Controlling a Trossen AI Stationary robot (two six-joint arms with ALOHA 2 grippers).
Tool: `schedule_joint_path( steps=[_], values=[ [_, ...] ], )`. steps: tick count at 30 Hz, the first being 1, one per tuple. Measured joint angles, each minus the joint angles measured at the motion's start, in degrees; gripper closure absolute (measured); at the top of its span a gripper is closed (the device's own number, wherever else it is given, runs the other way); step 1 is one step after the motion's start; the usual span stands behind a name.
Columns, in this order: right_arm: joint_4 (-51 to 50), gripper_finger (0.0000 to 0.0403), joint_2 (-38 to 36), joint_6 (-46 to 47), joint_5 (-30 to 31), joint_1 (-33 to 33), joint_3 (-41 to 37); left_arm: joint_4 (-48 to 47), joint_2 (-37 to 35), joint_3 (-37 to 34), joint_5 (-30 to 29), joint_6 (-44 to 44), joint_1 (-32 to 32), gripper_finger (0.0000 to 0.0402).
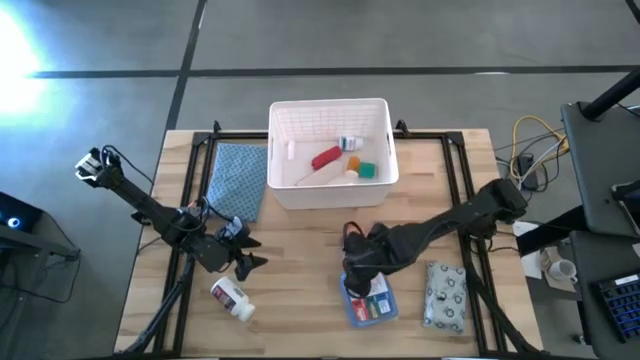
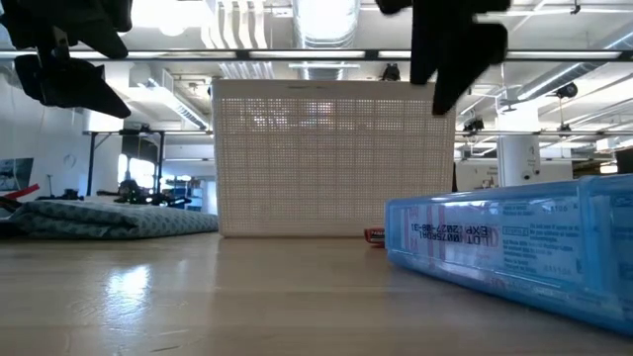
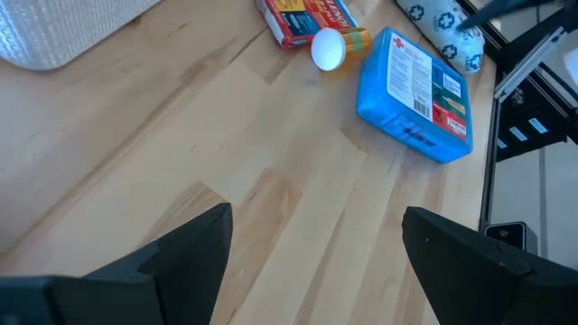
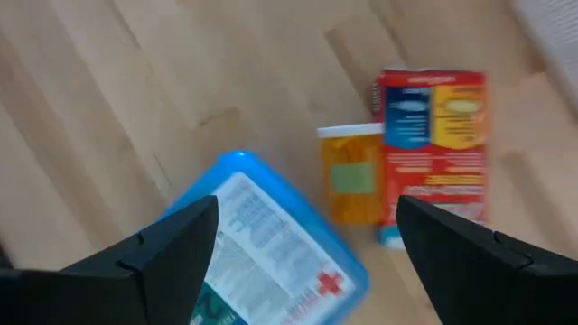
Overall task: Pick & place medical supplies in basket/bin
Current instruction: Put the orange pill bottle into the white bin
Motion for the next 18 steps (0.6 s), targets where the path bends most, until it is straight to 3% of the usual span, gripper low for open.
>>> schedule_joint_path(
  steps=[7,18],
  values=[
    [6.9,0.0076,0.4,2.5,0.3,-1.8,-9.6,0.0,0.0,0.0,0.3,0.0,0.0,0.0101],
    [21.7,0.0076,1.0,-2.3,2.1,-2.5,-19.6,-0.2,0.0,0.0,0.4,0.2,0.0,0.0101]
  ],
)
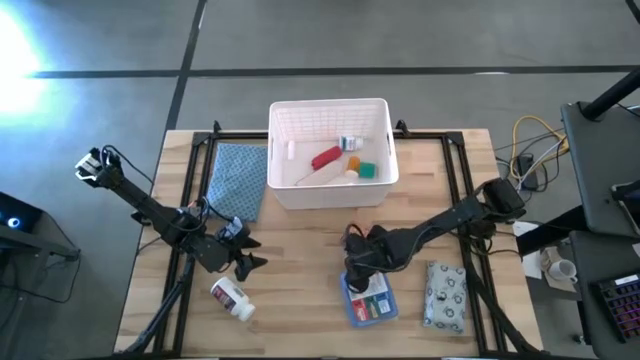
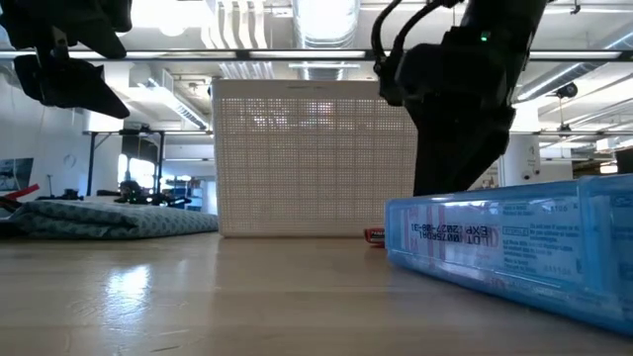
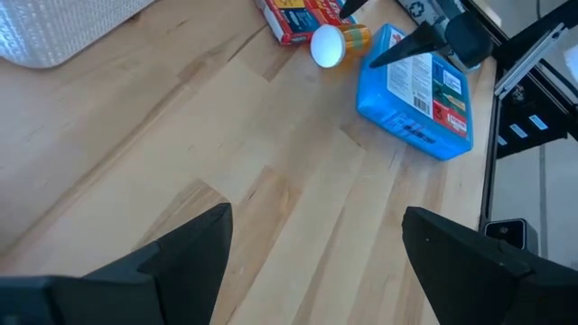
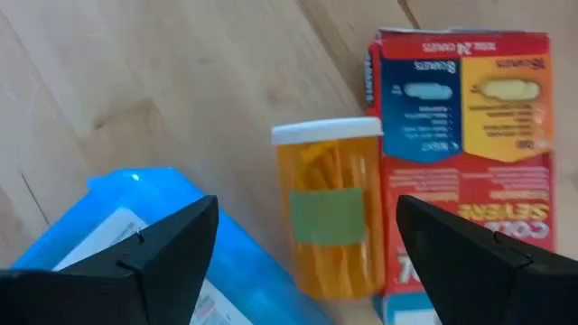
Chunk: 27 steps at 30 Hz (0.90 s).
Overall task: Pick & place medical supplies in basket/bin
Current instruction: Put the orange pill bottle into the white bin
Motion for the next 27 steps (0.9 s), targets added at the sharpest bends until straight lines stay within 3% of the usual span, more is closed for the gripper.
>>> schedule_joint_path(
  steps=[16,20,27],
  values=[
    [5.6,0.0081,-0.2,2.6,1.0,-2.6,-6.5,-0.6,-0.4,0.0,0.0,0.0,0.0,0.0101],
    [5.5,0.0119,-0.2,2.6,0.8,-3.4,-6.5,-0.7,-0.4,0.0,0.0,0.0,0.0,0.0101],
    [5.3,0.0221,-0.3,4.4,-0.2,-4.3,-6.2,-0.7,-0.4,0.0,-0.1,-0.1,0.0,0.0101]
  ],
)
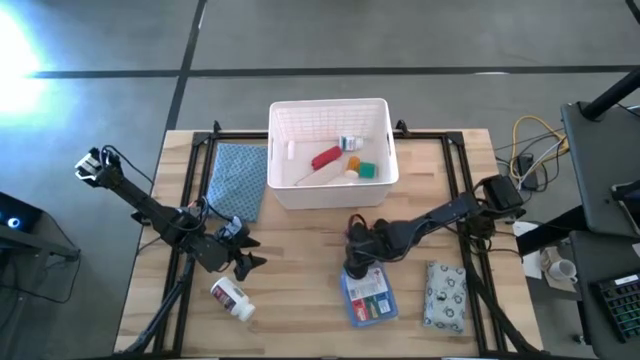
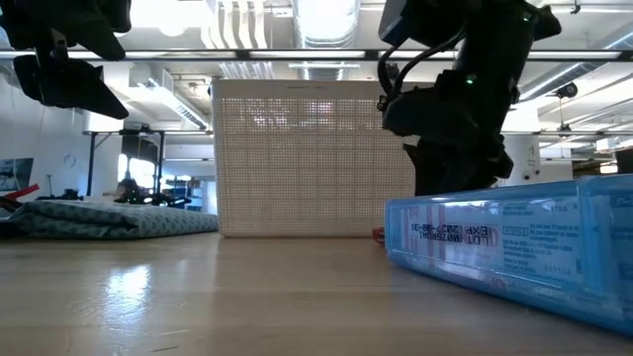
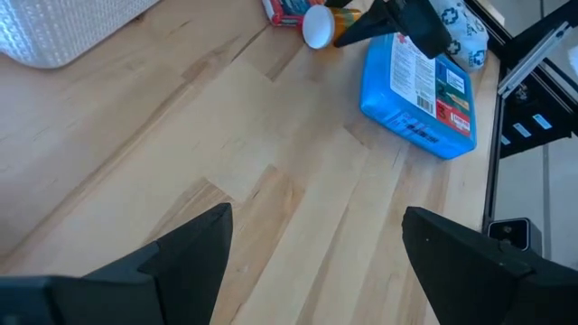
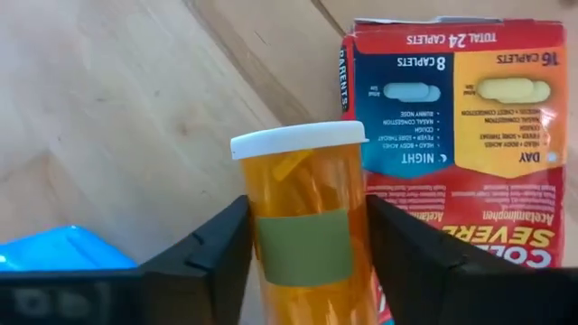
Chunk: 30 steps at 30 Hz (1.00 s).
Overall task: Pick & place medical supplies in basket/bin
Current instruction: Put the orange pill bottle into the white bin
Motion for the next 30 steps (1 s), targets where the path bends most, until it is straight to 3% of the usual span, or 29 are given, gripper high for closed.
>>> schedule_joint_path(
  steps=[5,10,13,19,25,30],
  values=[
    [-0.8,0.026,-0.5,1.2,-2.7,-0.1,4.9,0.0,0.0,0.0,0.0,-0.1,0.0,0.0101],
    [-0.4,0.0255,-3.1,-3.1,-1.3,-0.2,13.5,0.1,0.0,0.0,0.0,-0.1,0.0,0.0101],
    [-0.5,0.0252,-5.3,-5.9,4.8,-0.4,19.1,0.3,0.0,0.0,0.0,-0.1,0.0,0.0101],
    [-6.0,0.025,-10.4,-10.0,23.4,-4.2,28.5,0.8,0.0,0.0,0.0,-0.1,0.0,0.0101],
    [-16.0,0.025,-13.0,-7.5,22.2,-16.8,31.7,1.0,0.0,0.0,0.0,-0.1,0.0,0.0101],
    [-19.6,0.0223,-12.2,-6.3,14.3,-25.9,31.5,1.3,0.0,0.0,0.0,-0.1,0.0,0.0101]
  ],
)
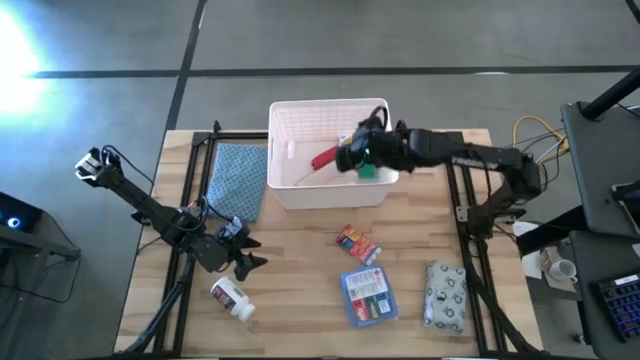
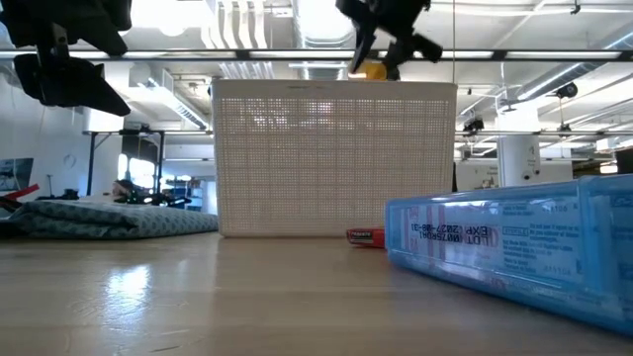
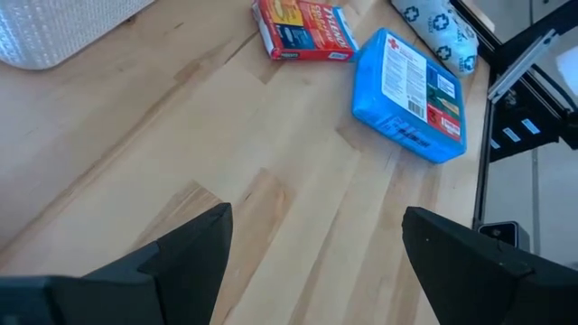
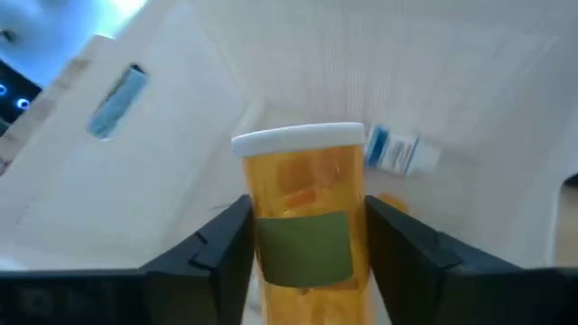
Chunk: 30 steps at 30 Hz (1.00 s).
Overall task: Pick & place medical supplies in basket/bin
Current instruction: Put the orange pill bottle into the white bin, then put the red medicine box into the white bin
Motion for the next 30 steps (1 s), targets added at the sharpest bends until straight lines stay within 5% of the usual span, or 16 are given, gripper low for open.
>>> schedule_joint_path(
  steps=[7,14,18,23,30],
  values=[
    [-0.9,0.0118,1.5,0.7,-7.9,-1.9,-0.1,0.5,0.0,0.0,0.5,-0.5,-0.2,0.0101],
    [-1.8,0.0046,-0.7,-2.2,0.6,4.0,-0.1,0.5,0.1,0.0,0.7,-0.9,-0.2,0.0101],
    [-2.8,0.0041,-3.3,-3.1,-1.3,8.9,-0.1,0.5,0.1,0.0,0.8,-1.1,-0.2,0.0101],
    [-14.7,0.0056,-5.0,13.5,-11.9,14.4,-0.1,0.5,0.1,0.0,0.8,-1.0,0.5,0.0101],
    [-25.9,0.0076,-3.8,28.9,-18.4,24.7,-2.6,1.5,0.1,0.0,1.8,1.6,4.2,0.0101]
  ],
)
